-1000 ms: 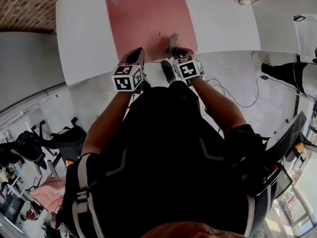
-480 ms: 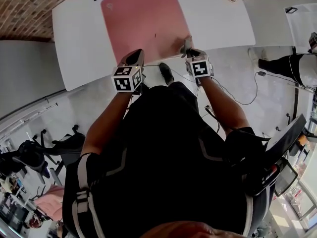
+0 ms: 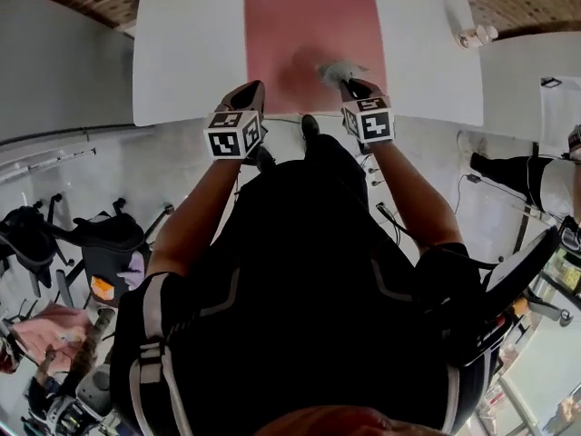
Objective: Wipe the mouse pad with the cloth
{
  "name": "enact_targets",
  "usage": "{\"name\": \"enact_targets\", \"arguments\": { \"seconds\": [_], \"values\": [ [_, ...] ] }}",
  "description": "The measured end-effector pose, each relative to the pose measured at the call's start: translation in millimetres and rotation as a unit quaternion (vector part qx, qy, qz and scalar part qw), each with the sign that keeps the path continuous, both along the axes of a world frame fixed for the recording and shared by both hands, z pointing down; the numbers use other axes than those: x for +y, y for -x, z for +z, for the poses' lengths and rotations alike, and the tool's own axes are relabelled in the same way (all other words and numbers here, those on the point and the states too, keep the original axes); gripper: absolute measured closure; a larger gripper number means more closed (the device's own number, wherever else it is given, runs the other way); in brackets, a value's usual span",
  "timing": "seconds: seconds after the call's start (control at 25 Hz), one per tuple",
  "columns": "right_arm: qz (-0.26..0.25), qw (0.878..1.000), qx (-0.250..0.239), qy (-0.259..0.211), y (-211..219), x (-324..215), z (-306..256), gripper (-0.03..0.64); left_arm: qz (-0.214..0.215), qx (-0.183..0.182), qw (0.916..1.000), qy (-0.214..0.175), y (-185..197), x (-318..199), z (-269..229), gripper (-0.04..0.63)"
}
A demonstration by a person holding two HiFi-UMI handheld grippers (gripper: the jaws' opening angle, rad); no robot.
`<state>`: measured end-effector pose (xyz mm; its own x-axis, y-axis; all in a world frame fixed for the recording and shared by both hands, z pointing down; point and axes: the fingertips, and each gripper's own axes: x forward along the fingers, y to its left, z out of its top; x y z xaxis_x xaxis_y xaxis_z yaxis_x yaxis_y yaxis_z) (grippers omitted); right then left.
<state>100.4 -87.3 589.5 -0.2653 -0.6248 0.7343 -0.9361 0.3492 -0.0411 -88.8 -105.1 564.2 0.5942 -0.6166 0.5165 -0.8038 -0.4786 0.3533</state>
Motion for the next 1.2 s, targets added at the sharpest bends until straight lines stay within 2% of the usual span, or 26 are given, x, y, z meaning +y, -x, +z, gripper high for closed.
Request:
{"name": "enact_targets", "arguments": {
  "seconds": [0.12, 0.24, 0.32, 0.44, 0.6, 0.72, 0.92, 1.2],
  "values": [
    [-0.077, 0.997, -0.025, 0.001, 64, -26, 0, 0.591, -0.037, -0.007, 0.9993, 0.002, 25, -5, -2, 0.594],
    [-0.165, 0.985, -0.042, 0.005, 133, -45, 10, 0.591, -0.079, -0.027, 0.9965, 0.008, 56, -7, -1, 0.594],
    [-0.203, 0.978, -0.046, 0.013, 167, -52, 20, 0.591, -0.103, -0.035, 0.9940, 0.016, 72, -4, 0, 0.594],
    [-0.242, 0.969, -0.036, 0.029, 193, -60, 37, 0.591, -0.122, -0.047, 0.9910, 0.028, 82, -4, 2, 0.594],
    [-0.305, 0.951, -0.001, 0.038, 203, -62, 56, 0.591, -0.150, -0.057, 0.9860, 0.045, 89, -6, 8, 0.594],
    [-0.307, 0.951, -0.005, 0.044, 194, -68, 60, 0.591, -0.163, -0.061, 0.9836, 0.048, 87, -13, 9, 0.594],
    [-0.285, 0.957, -0.020, 0.058, 166, -64, 61, 0.591, -0.157, -0.056, 0.9849, 0.048, 67, -18, 9, 0.594],
    [-0.226, 0.972, -0.016, 0.058, 115, -67, 63, 0.591, -0.114, -0.047, 0.9913, 0.047, 32, -29, 14, 0.594]
  ]
}}
